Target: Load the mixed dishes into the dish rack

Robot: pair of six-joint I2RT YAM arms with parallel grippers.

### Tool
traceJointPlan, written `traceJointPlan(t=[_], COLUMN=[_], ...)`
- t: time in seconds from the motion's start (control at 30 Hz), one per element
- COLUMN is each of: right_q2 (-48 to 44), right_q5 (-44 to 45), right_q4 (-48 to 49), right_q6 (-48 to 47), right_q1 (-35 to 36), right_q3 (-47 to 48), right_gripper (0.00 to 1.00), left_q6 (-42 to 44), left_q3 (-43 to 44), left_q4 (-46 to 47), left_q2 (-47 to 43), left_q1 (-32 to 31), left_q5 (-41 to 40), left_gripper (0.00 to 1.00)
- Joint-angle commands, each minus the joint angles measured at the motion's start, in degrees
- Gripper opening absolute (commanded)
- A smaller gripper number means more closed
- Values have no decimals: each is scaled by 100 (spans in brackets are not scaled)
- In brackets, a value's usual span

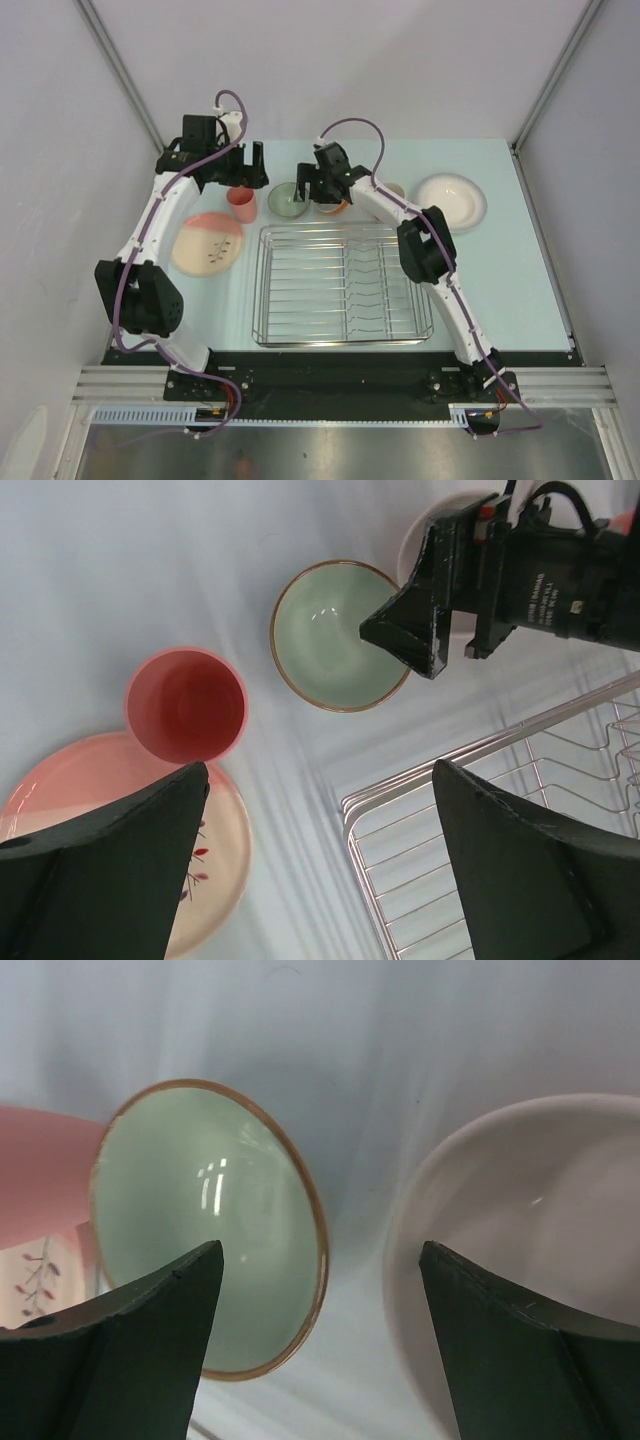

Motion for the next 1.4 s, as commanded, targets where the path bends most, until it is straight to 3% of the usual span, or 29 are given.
traceJointPlan(t=[0.0,0.4,0.87,1.37], right_q2=[175,-43,-932,-924], right_q5=[-99,7,33,25], right_q4=[110,-39,75,-48], right_q6=[46,-103,-173,-314], right_q1=[70,70,-290,105], right_q3=[345,346,-674,-165], right_gripper=[85,86,89,89], left_q6=[15,15,-38,15], left_q3=[-116,-327,-398,-494], left_q4=[252,313,340,375], left_q2=[-320,-311,-311,-355], left_q1=[72,151,169,169], left_q5=[194,308,554,572], left_gripper=[100,100,100,99])
